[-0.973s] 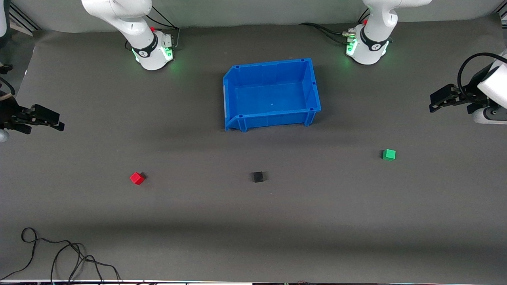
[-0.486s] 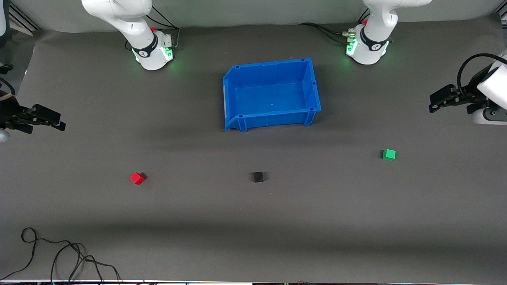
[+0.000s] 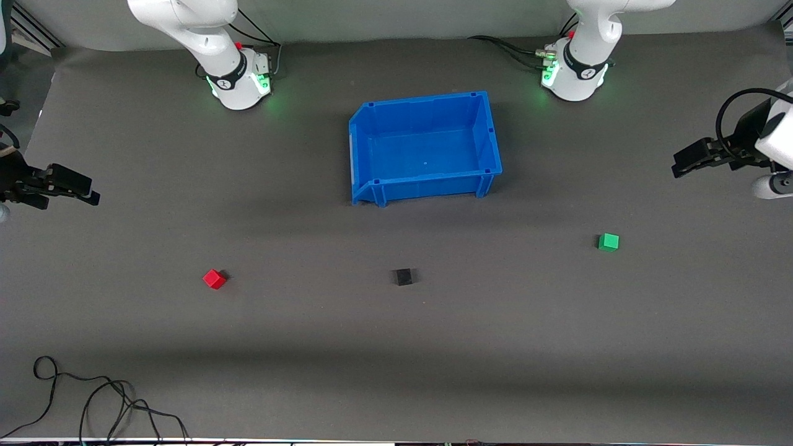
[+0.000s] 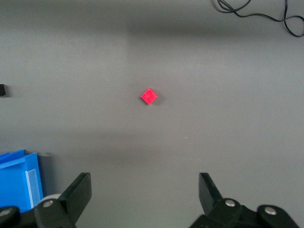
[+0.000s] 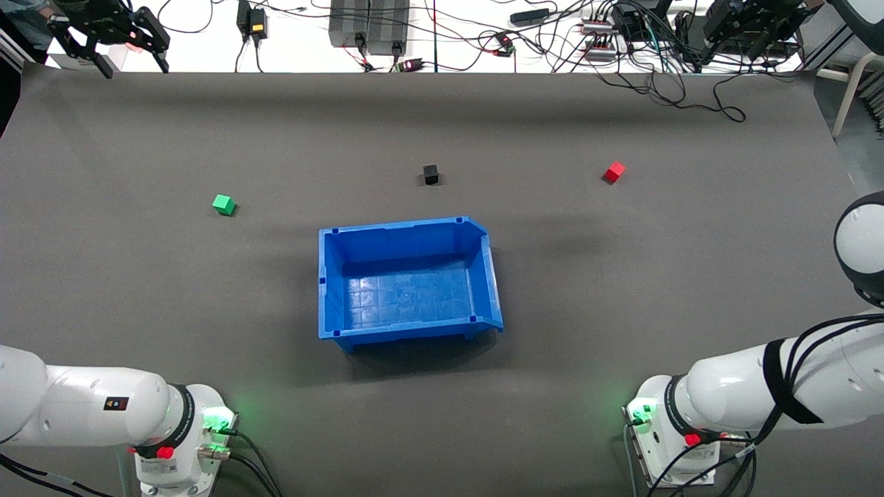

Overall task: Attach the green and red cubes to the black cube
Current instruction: 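Move the right gripper toward the red cube while the left gripper approaches the green cube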

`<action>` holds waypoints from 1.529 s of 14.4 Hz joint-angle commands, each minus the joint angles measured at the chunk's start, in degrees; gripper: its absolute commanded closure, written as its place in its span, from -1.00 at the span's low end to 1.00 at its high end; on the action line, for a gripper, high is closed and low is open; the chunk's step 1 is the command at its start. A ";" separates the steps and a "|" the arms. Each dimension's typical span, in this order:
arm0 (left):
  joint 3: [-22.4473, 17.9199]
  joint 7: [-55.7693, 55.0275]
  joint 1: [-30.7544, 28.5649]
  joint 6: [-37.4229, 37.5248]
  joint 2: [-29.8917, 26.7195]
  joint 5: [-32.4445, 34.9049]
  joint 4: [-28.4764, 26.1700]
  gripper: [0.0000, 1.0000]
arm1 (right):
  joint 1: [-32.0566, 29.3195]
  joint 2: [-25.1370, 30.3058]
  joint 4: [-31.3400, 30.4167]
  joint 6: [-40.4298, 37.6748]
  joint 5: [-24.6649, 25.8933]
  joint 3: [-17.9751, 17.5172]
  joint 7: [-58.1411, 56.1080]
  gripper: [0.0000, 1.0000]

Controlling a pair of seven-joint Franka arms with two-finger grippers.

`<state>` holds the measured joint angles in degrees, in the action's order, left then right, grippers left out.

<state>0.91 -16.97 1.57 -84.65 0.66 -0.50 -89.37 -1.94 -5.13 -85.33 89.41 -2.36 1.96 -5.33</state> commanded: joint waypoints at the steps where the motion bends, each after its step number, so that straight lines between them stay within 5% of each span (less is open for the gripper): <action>1: -0.29 -15.66 -0.25 3.35 0.31 -0.12 1.92 -1.00 | -0.16 -1.37 2.53 -0.99 -0.80 0.32 0.93 -1.00; 7: -0.47 -50.22 -4.54 2.30 -0.05 -6.95 0.51 -1.00 | -0.61 -2.51 3.50 -0.99 0.97 3.83 4.79 -1.00; 11: -0.56 -64.49 -9.82 -1.11 -0.48 -13.56 -4.39 -1.00 | 0.18 -4.26 4.55 1.10 -0.72 4.28 24.68 -1.00; 14: -0.56 -64.95 -14.47 -9.27 -2.68 -18.47 -13.43 -1.00 | 0.18 -6.02 4.56 3.49 -0.89 4.10 43.35 -1.00; 22: -0.56 -53.20 -18.09 -30.38 -1.90 -30.69 -32.43 -1.00 | 1.06 -21.04 5.35 6.21 -3.18 3.84 38.30 -0.98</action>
<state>0.00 -75.29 -15.63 -111.26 0.19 -27.77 -116.46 -1.65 -21.67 -82.77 95.10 -4.71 5.56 35.26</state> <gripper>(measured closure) 0.000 0.004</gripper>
